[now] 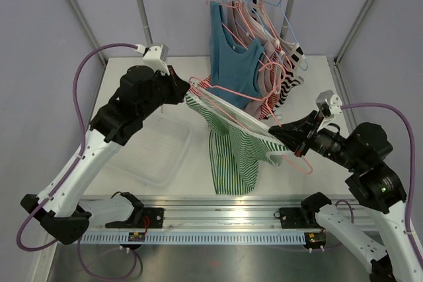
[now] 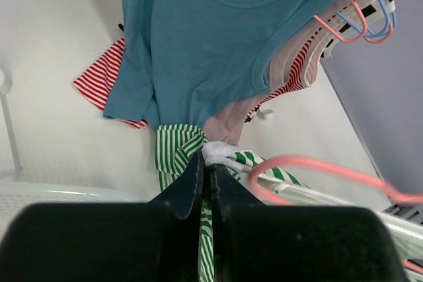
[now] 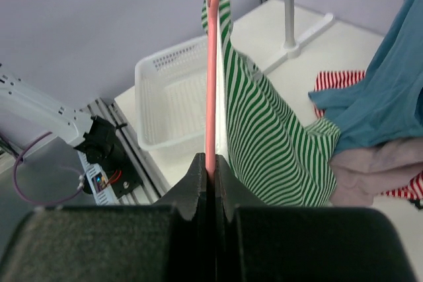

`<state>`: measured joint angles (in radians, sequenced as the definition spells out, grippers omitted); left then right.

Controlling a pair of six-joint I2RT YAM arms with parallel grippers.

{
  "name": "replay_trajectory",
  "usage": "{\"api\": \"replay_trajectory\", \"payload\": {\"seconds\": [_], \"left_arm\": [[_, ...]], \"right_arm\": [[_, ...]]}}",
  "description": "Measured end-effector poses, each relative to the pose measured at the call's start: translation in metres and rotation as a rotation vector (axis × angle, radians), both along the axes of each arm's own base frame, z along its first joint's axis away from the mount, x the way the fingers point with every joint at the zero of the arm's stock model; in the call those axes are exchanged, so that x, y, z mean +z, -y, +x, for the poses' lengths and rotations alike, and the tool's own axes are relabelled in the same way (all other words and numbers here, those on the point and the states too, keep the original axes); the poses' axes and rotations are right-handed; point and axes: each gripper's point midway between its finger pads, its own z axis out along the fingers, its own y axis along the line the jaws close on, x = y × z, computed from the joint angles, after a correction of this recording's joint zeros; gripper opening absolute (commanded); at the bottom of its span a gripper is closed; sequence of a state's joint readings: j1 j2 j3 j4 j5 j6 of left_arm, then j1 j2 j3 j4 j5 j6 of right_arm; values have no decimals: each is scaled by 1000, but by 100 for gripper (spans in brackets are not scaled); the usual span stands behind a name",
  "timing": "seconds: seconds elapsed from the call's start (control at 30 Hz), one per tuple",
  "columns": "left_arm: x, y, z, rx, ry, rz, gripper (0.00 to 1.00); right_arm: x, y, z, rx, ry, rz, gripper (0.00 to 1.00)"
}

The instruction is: Remove the tank top from the hanger

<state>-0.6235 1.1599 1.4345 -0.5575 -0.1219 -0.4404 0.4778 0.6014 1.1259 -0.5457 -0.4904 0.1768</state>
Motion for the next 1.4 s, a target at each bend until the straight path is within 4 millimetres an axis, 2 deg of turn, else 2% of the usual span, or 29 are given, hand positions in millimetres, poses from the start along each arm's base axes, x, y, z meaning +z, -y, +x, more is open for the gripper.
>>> {"api": "replay_trajectory", "payload": {"seconds": [0.3,0.4,0.47,0.53,0.63,0.7,0.77,0.83,0.9,1.03,1.1,1.13,1.2,1.23,1.3,1.33,1.4], "left_arm": [[4,3,-15,-77,-11,-48,0],[6,11,-21,-143,6,-85,0],[0,23,-32,-227,20,-132,0],[-13,42,-50,-332,28,-161,0],[-45,80,-92,-527,5,-165,0],[-74,101,-123,-652,-27,-150,0],[-101,109,-142,-715,-64,-125,0],[-129,105,-144,-701,-109,-83,0],[-140,101,-142,-675,-123,-61,0],[-156,89,-139,-620,-129,-36,0],[-165,82,-135,-576,-143,-8,0],[-169,79,-133,-555,-152,7,2],[-176,73,-130,-520,-171,37,11],[-179,69,-129,-505,-180,54,25],[-184,62,-127,-474,-197,88,37],[-184,59,-125,-457,-204,103,60],[-179,54,-123,-434,-202,124,74]], "right_arm": [[35,4,-8,-1,161,105,0],[42,0,-6,8,194,163,0],[48,-5,-2,24,225,219,0],[57,-11,5,38,247,278,0],[72,-19,18,58,293,371,0],[79,-23,28,61,330,439,0],[80,-24,41,34,348,490,0],[81,-22,56,-16,343,522,0],[85,-16,64,-61,369,574,0],[86,-1,66,-108,447,709,0],[85,-4,73,-122,414,681,0],[84,-8,80,-137,374,645,0],[97,-12,98,-186,295,554,0],[106,-13,104,-213,269,514,0],[120,-10,113,-262,235,451,0],[118,-8,118,-293,209,422,0],[104,-5,130,-353,136,359,0]]}}
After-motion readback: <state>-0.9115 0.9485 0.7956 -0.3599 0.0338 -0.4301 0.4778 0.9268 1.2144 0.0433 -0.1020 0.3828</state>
